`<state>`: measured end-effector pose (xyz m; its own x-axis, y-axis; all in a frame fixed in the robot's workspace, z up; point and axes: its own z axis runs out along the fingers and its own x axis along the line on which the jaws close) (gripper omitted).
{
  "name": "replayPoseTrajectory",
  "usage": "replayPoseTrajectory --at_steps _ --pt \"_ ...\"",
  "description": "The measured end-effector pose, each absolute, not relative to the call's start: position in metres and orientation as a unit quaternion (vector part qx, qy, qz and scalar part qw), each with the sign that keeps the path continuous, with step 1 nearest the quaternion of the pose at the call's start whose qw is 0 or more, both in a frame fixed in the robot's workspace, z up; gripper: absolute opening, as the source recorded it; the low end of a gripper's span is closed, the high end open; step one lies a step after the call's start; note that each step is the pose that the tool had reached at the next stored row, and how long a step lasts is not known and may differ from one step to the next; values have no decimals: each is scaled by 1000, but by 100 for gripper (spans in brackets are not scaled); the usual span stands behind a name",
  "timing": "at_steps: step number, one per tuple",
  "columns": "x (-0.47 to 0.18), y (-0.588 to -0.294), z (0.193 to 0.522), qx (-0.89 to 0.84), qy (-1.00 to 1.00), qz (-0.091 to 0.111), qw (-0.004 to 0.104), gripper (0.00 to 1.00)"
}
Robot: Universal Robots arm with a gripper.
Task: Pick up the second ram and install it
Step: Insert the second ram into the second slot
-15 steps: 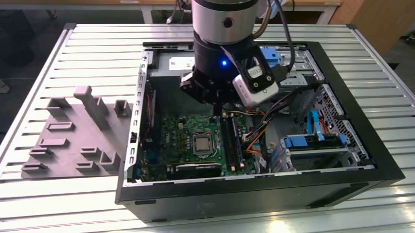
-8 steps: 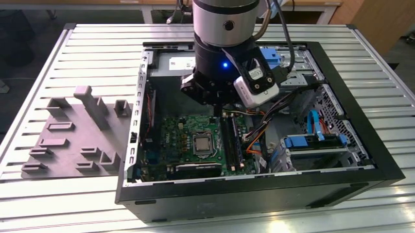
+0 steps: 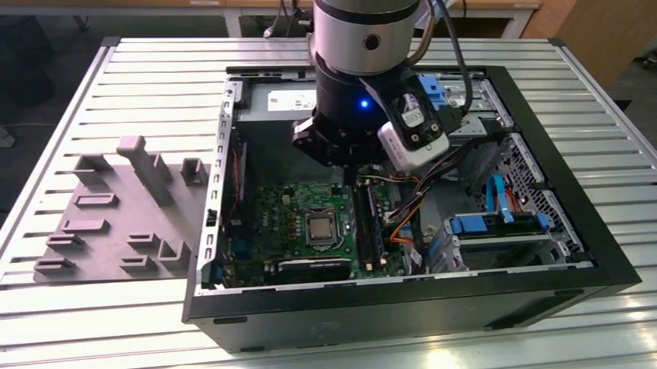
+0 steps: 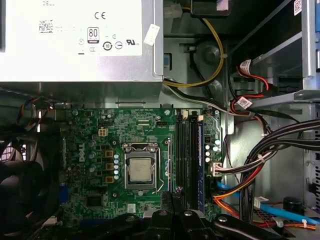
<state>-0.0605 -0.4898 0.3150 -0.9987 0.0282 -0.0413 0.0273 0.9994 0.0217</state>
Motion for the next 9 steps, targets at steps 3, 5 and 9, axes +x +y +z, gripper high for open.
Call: replayPoseTrajectory --at_steps 3,5,9 --pt "-58 -490 315 14 1000 11 21 11" --pt "-57 -490 315 14 1000 11 21 11" --pt "-55 -490 314 14 1000 10 21 11"
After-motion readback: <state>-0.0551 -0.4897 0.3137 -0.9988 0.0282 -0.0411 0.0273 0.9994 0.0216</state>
